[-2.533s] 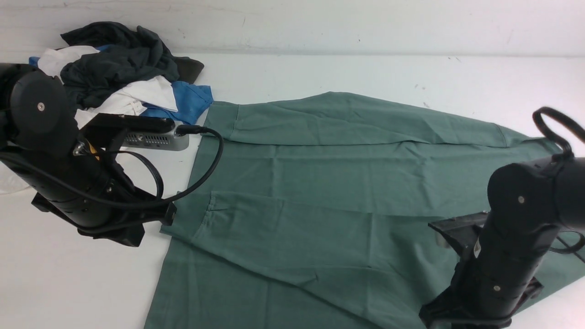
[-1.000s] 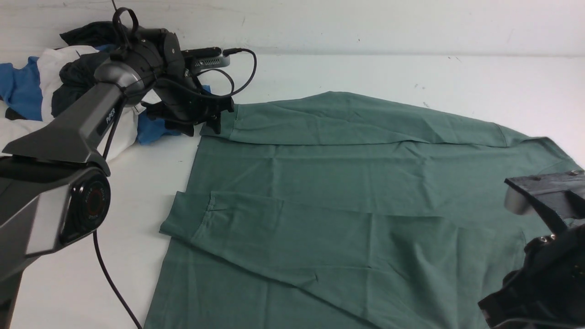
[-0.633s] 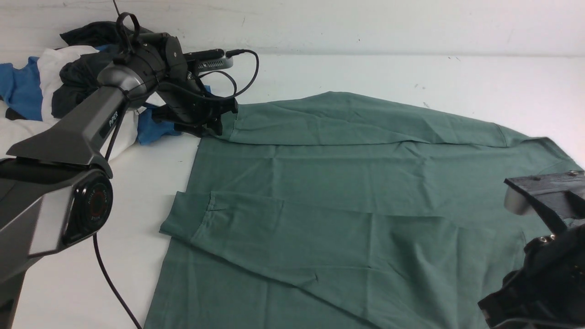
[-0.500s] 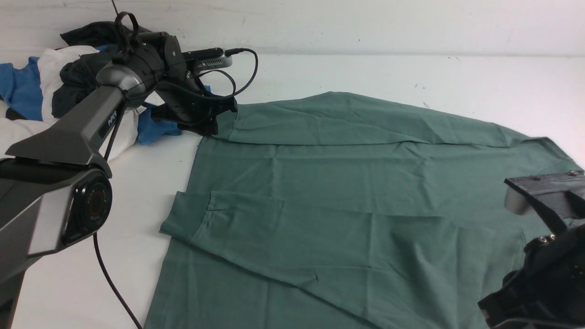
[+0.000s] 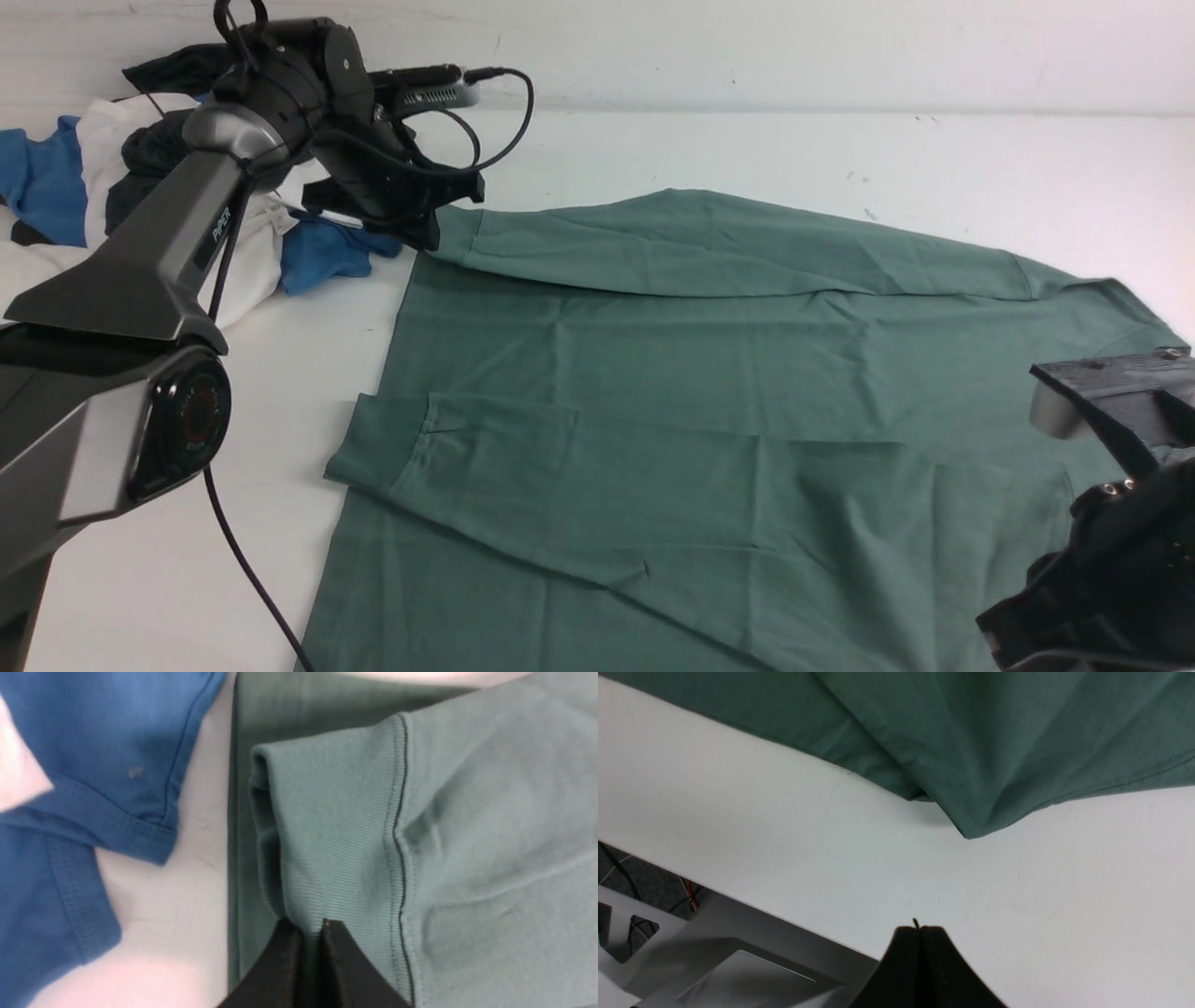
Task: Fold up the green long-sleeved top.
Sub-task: Use the left arm to drag and drop the cuff onto the cuff closest to the left arm
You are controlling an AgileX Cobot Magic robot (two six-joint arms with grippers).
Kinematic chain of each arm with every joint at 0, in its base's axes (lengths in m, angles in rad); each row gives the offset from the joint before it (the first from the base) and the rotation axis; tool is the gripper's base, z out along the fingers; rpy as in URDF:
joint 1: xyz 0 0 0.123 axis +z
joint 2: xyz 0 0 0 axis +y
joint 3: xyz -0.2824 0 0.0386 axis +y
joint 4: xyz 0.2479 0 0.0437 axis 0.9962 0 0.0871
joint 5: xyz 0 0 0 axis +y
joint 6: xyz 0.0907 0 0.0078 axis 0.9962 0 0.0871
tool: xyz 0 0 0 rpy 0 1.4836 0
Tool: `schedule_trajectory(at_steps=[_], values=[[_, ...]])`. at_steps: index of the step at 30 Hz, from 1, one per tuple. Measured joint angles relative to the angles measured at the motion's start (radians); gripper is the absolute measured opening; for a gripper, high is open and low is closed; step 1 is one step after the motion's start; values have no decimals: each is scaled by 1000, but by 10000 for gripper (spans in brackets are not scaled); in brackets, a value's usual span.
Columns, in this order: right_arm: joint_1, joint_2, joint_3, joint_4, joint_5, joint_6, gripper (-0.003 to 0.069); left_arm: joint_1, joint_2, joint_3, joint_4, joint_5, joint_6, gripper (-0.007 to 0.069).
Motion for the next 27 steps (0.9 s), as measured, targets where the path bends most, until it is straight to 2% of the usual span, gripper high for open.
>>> schedule_trajectory(at_steps=[6, 16, 21, 27], values=[[0, 0, 0, 1, 0, 0, -15, -2, 0, -44, -40, 71, 25, 20], [0, -9, 0, -23, 0, -9, -15, -47, -80, -71, -80, 81, 29, 20], [0, -62, 0, -119, 0, 24, -15, -98, -235, 126, -58, 80, 31, 20], [0, -177, 0, -261, 8, 93, -15, -128, -458, 521, 3, 79, 29, 20]])
